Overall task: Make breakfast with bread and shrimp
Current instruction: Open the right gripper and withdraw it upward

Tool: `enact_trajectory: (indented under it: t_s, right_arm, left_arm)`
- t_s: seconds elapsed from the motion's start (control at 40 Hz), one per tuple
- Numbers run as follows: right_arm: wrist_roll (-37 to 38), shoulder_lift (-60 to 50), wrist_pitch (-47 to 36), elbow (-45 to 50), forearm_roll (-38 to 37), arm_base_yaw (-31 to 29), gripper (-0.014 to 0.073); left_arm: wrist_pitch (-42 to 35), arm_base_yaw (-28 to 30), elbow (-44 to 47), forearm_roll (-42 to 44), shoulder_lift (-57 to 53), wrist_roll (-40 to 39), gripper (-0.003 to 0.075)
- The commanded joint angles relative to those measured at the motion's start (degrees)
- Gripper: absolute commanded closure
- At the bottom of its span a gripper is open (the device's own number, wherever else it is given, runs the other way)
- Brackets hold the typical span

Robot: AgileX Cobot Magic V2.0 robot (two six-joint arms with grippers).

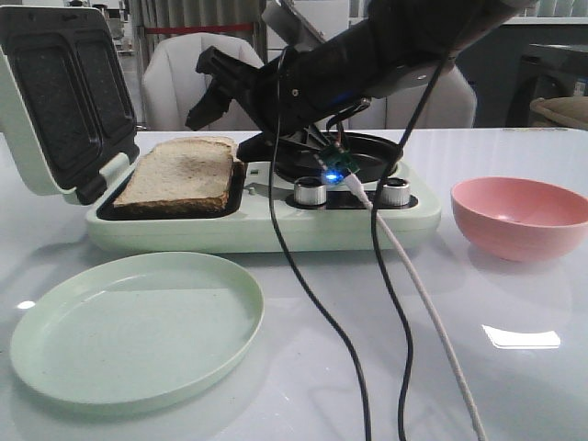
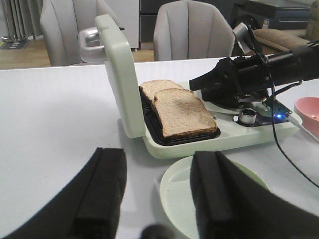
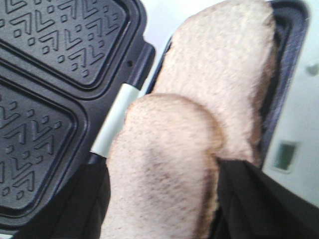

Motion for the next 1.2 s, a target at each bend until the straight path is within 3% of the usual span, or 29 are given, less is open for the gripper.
enact_trajectory:
  t_s: [0.0,0.125,0.225,0.375,0.524,0.624,0.899,1.174]
  right_arm:
    - [-0.6,-6.3,1.2,-2.1,-2.0,-0.7,0.0035]
    - [1.5,-10.4,0.2,-2.1,-8.2,-0.8,0.0035]
    - [6.1,-13.7,-0.1,-2.1,-17.4,-0.8,0.0035]
    - [19.0,-18.7,2.6,-2.1,-37.3,-0.8,0.0035]
    - [37.0,-24.1,8.9,-2.1,-59.6,-0.9,0.0035]
    - [46.7,-27.0,12.3,-1.7,-69.4,-2.1,0.0035]
    - [58.5,-37.6,13.2,9.6,-86.7,-9.3,0.0035]
    - [60.5,-51.2,10.6,23.1,-97.0,-13.7,0.0035]
  left_arm:
    - [-4.8,-0.3,-1.3,-0.1,0.7,-0.5,0.0356]
    - [-5.1,-0.3,-1.3,-0.1,0.7,-0.5,0.0356]
    - [-5.1,-0.3,-1.3,-0.1,0.7,-0.5,0.0356]
    - [-5.2,-0.3,-1.3,-0.1,0.7,-0.5,0.0356]
    - [-5.5,-0.3,-1.3,-0.1,0.7,-0.5,0.0356]
    - [-5.5,-0.3,-1.3,-0.1,0.7,-0.5,0.0356]
    - [-5.6,-0.3,-1.3,0.0,0.7,-0.5,0.0356]
    - [-5.8,-0.3,-1.3,0.0,0.7,-0.5,0.0356]
